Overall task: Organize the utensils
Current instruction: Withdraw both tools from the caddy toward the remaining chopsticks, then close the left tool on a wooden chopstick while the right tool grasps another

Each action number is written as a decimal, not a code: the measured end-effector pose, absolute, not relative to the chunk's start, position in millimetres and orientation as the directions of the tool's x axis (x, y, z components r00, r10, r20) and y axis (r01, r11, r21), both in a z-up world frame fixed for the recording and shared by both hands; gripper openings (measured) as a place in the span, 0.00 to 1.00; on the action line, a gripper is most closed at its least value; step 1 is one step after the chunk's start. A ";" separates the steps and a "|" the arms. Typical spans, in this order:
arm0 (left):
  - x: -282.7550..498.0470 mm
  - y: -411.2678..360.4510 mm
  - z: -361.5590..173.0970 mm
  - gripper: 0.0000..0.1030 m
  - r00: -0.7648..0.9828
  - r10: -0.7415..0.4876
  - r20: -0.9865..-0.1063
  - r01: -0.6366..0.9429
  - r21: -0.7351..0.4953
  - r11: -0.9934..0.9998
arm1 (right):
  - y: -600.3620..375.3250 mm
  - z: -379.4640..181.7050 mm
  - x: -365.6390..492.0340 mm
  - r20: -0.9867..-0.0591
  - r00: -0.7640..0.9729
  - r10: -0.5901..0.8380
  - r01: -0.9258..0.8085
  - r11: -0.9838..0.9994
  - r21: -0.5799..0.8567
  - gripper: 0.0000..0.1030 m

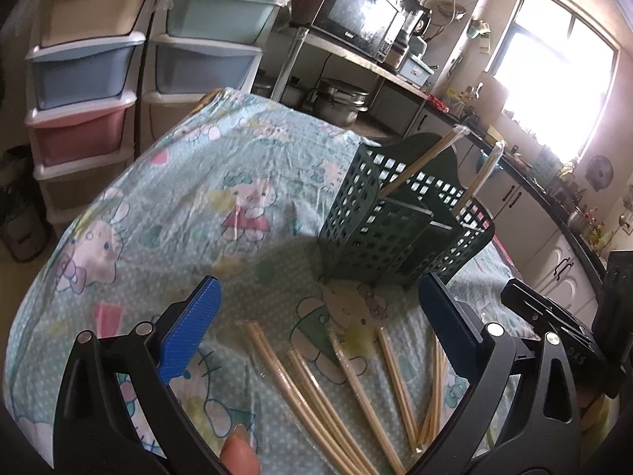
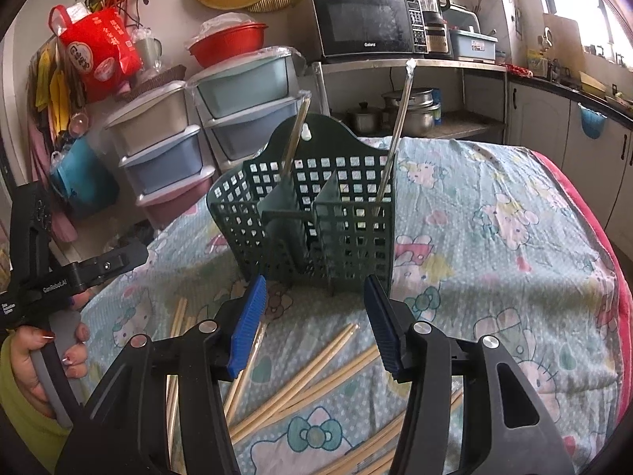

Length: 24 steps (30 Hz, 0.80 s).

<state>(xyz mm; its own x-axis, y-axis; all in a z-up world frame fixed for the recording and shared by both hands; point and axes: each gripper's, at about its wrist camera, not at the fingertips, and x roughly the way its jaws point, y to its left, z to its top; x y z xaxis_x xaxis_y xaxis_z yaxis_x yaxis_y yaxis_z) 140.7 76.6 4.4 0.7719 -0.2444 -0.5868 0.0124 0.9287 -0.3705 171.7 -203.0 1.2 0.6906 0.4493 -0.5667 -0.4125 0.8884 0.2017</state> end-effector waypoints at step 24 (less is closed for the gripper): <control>139.2 89.5 -47.8 0.52 0.659 -0.357 -0.662 -0.014 -0.486 0.874 | -195.1 -51.1 198.8 -0.712 0.545 0.443 -0.370 0.889 0.270 0.48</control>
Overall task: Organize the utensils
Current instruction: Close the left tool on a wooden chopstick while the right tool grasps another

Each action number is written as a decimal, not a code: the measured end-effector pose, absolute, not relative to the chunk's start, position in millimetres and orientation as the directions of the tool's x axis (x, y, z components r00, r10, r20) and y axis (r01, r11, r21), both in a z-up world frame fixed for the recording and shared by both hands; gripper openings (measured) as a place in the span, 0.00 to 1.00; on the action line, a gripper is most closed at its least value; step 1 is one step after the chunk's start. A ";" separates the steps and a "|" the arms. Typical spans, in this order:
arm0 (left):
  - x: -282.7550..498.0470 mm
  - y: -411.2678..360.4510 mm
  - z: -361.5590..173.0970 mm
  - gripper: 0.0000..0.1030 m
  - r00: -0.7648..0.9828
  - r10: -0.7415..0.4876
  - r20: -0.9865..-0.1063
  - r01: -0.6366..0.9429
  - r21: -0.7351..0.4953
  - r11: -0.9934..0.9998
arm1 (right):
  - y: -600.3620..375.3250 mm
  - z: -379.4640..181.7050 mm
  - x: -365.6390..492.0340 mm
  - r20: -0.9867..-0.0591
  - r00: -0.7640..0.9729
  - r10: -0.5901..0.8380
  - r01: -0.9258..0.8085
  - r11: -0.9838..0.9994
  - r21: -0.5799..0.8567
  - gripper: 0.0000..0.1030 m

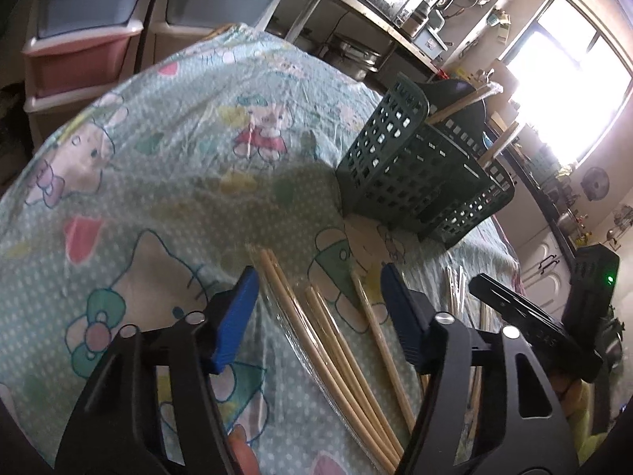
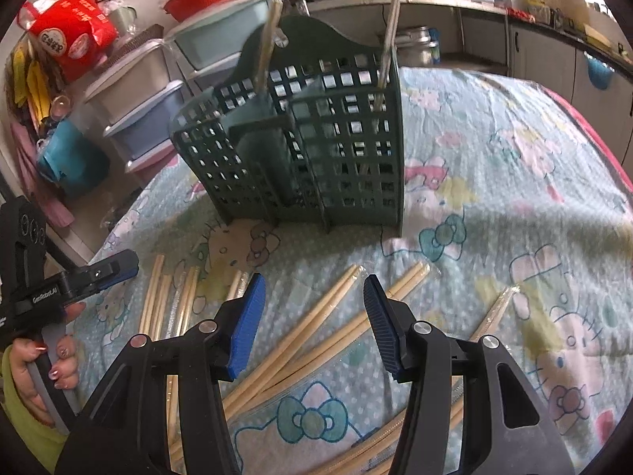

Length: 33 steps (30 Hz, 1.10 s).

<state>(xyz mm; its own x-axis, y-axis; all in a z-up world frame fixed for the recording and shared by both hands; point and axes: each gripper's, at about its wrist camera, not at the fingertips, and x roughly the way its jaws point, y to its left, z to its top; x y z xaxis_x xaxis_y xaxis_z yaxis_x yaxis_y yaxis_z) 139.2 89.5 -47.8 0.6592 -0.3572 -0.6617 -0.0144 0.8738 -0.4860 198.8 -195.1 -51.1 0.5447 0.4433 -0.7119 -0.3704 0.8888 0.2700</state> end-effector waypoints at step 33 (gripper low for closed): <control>183.1 105.2 -74.4 0.07 0.617 -0.264 -0.742 -0.100 -0.407 0.908 | -171.2 -73.8 240.0 -0.786 0.495 0.370 -0.317 0.919 0.234 0.11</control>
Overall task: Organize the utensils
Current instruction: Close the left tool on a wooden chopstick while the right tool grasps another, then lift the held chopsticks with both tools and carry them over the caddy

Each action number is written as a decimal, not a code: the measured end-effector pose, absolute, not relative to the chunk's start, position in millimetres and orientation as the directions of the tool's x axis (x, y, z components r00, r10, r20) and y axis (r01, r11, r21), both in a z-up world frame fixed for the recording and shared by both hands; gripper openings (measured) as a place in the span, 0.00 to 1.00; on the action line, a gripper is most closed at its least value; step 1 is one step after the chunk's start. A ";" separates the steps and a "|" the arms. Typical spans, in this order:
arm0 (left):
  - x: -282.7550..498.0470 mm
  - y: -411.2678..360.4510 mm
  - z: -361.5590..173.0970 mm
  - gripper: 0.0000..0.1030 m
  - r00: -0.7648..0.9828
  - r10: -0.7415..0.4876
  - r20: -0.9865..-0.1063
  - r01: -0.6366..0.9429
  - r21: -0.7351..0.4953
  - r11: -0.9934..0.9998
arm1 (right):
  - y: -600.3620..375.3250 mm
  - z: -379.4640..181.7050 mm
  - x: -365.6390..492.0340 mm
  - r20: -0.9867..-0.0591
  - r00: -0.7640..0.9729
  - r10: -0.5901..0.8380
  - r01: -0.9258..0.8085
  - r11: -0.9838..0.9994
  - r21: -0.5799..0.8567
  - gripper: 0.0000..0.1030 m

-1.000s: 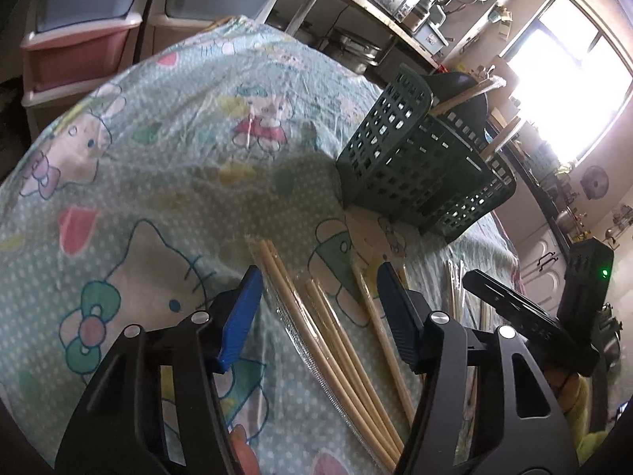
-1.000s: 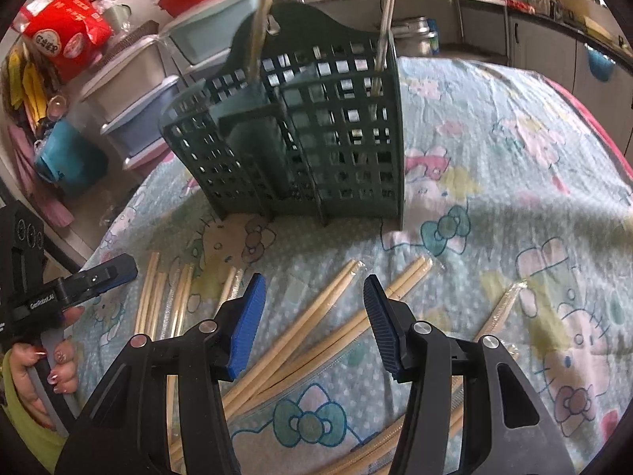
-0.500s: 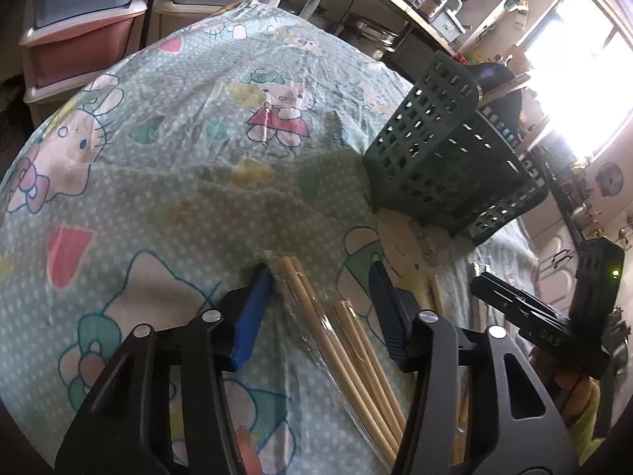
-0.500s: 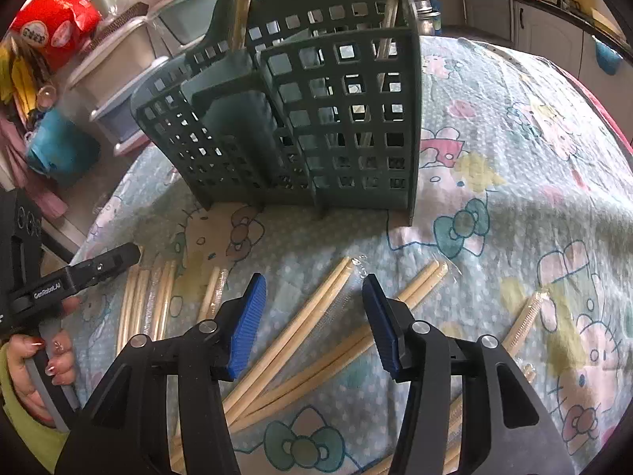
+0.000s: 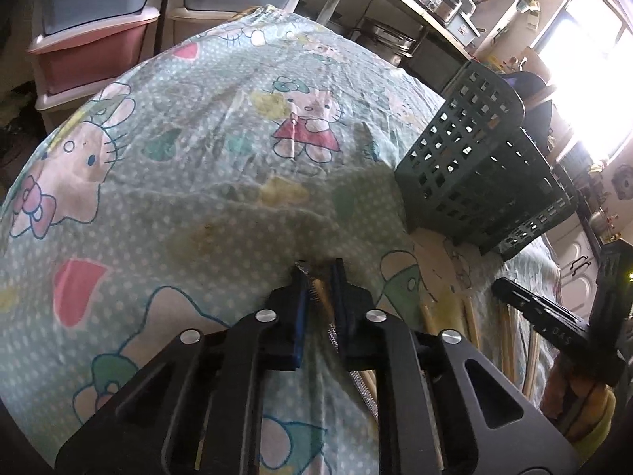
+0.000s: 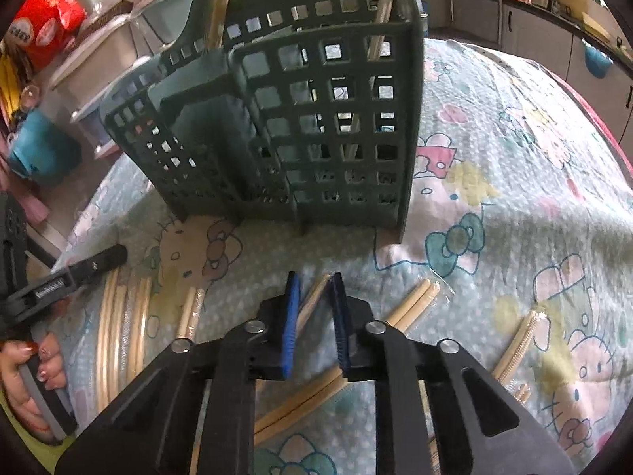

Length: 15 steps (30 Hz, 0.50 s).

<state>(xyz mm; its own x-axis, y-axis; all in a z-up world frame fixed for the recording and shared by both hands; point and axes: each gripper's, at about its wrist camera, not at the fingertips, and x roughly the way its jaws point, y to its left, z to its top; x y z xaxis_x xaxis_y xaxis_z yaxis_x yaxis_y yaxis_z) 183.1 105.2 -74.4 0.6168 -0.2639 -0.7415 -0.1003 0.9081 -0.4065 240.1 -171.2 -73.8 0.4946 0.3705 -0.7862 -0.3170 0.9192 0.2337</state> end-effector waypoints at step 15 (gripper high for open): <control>153.5 91.7 -16.8 0.04 0.711 -0.322 -0.625 0.014 -0.445 0.895 | -201.3 -16.2 203.0 -0.609 0.591 0.528 -0.373 0.849 0.374 0.05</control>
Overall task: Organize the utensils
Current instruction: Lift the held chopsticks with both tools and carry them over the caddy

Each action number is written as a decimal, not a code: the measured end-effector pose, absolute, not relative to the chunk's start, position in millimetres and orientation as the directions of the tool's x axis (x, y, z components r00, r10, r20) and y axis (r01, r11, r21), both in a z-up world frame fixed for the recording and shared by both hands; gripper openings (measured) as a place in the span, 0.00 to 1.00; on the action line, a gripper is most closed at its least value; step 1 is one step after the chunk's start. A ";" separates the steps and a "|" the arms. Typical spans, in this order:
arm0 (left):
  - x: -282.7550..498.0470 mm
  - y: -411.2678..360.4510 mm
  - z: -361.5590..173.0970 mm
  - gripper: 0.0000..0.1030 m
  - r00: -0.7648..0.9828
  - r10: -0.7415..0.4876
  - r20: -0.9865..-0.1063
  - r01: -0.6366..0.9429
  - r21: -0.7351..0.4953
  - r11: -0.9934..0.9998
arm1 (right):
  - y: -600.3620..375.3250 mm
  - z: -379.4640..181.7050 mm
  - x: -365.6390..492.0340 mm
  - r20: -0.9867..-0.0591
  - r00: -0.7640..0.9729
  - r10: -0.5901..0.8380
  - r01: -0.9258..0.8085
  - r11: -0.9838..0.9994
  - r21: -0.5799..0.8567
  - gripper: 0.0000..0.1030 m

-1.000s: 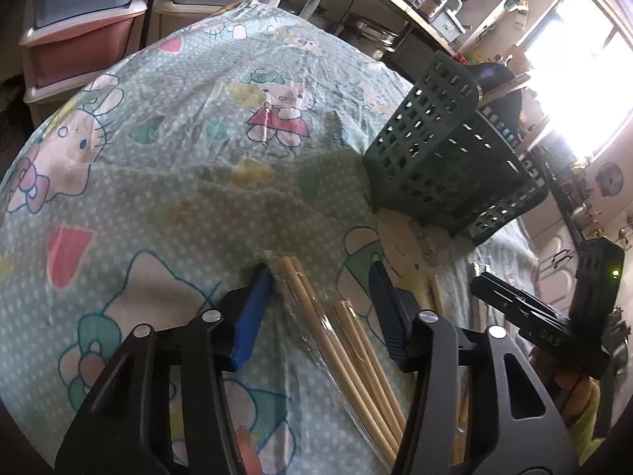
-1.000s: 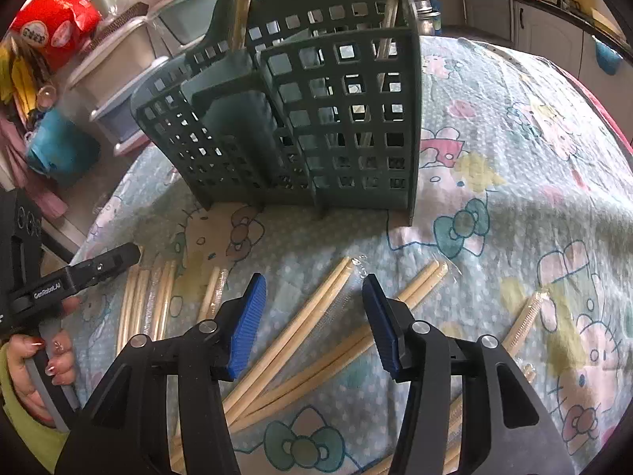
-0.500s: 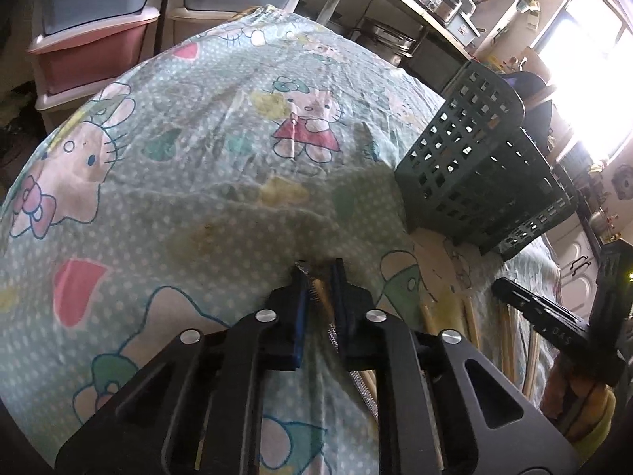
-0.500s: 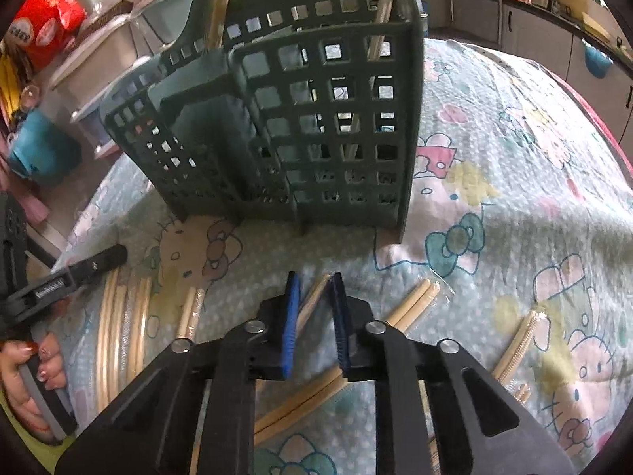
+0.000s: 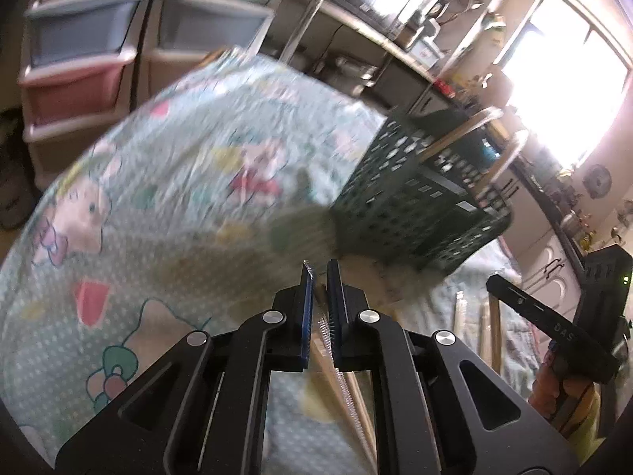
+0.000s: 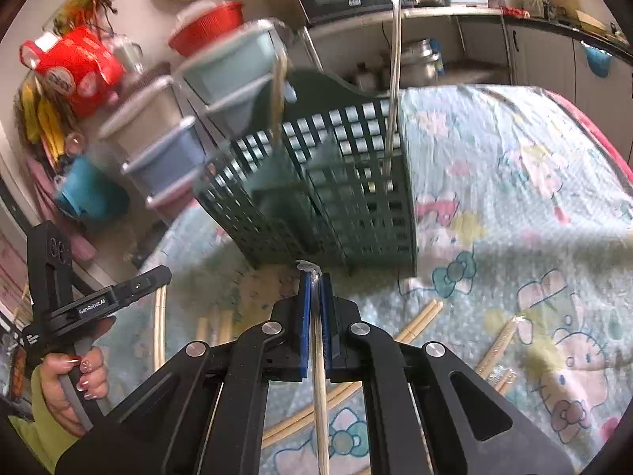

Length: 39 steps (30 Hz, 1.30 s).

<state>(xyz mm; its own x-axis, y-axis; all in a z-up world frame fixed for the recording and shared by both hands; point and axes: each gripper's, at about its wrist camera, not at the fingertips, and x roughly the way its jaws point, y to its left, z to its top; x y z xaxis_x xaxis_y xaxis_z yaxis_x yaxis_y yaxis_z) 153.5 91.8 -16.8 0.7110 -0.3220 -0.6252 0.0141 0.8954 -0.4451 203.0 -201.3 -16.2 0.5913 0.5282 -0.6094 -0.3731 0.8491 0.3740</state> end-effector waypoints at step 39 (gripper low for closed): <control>153.7 -18.8 118.8 0.03 0.808 -0.452 -0.378 0.347 -0.314 0.884 | -253.7 94.3 138.5 -0.267 0.818 0.510 -0.430 0.850 0.305 0.05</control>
<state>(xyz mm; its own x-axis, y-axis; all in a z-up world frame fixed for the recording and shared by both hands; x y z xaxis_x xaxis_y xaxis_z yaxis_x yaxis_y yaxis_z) 153.7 -18.8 118.8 0.8081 -0.4520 -0.3778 0.3472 0.8835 -0.3144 138.5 -253.7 94.3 0.8181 0.5096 -0.2666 -0.4299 0.8498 0.3050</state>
